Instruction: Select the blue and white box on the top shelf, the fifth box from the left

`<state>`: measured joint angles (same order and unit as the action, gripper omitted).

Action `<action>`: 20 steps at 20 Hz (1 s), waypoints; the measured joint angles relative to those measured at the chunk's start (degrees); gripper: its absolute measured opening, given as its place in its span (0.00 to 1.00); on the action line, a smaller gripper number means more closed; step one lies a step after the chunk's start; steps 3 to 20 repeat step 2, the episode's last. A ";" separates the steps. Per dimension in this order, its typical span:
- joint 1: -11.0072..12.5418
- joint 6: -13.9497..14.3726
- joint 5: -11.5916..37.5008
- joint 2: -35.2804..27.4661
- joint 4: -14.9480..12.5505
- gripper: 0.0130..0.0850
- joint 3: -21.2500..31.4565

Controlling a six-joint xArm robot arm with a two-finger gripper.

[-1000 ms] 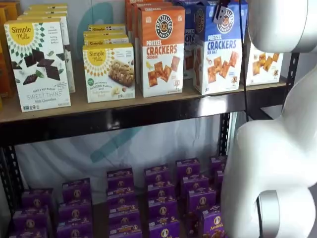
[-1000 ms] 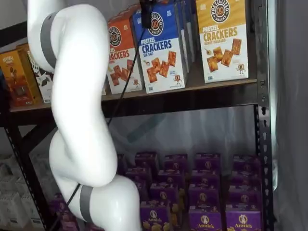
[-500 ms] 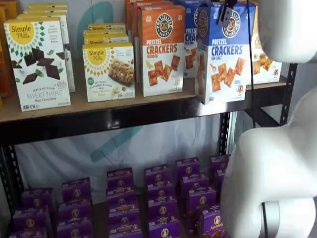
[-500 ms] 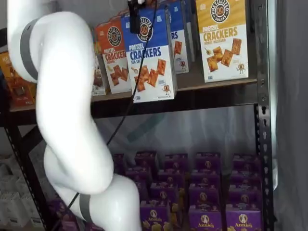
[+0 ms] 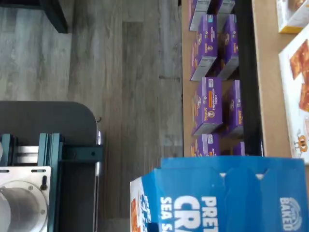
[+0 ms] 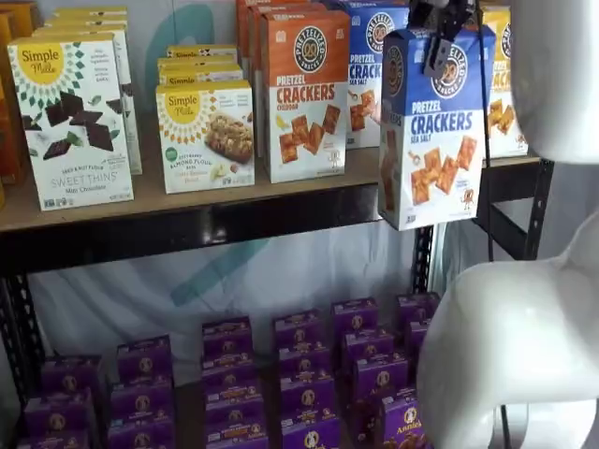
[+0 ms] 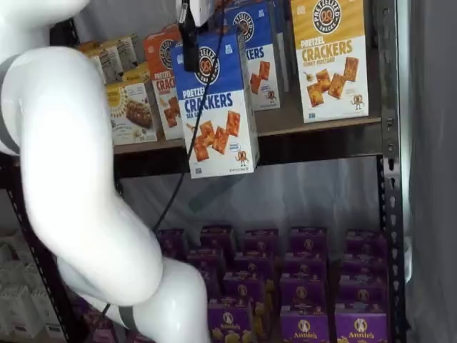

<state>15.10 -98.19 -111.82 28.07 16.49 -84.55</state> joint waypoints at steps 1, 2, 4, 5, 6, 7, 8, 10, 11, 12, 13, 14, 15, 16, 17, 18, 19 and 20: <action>0.19 -0.11 0.13 0.56 0.25 0.61 0.69; 0.35 -0.20 0.33 1.09 0.46 0.61 1.34; 0.35 -0.20 0.33 1.09 0.46 0.61 1.34; 0.35 -0.20 0.33 1.09 0.46 0.61 1.34; 0.35 -0.20 0.33 1.09 0.46 0.61 1.34; 0.35 -0.20 0.33 1.09 0.46 0.61 1.34; 0.35 -0.20 0.33 1.09 0.46 0.61 1.34; 0.35 -0.20 0.33 1.09 0.46 0.61 1.34; 0.35 -0.20 0.33 1.09 0.46 0.61 1.34; 0.35 -0.20 0.33 1.09 0.46 0.61 1.34; 0.35 -0.20 0.33 1.09 0.46 0.61 1.34; 0.35 -0.20 0.33 1.09 0.46 0.61 1.34; 0.35 -0.20 0.33 1.09 0.46 0.61 1.34; 0.35 -0.20 0.33 1.09 0.46 0.61 1.34; 0.35 -0.20 0.33 1.09 0.46 0.61 1.34; 0.35 -0.20 0.33 1.09 0.46 0.61 1.34; 0.35 -0.20 0.33 1.09 0.46 0.61 1.34; 0.35 -0.20 0.33 1.09 0.46 0.61 1.34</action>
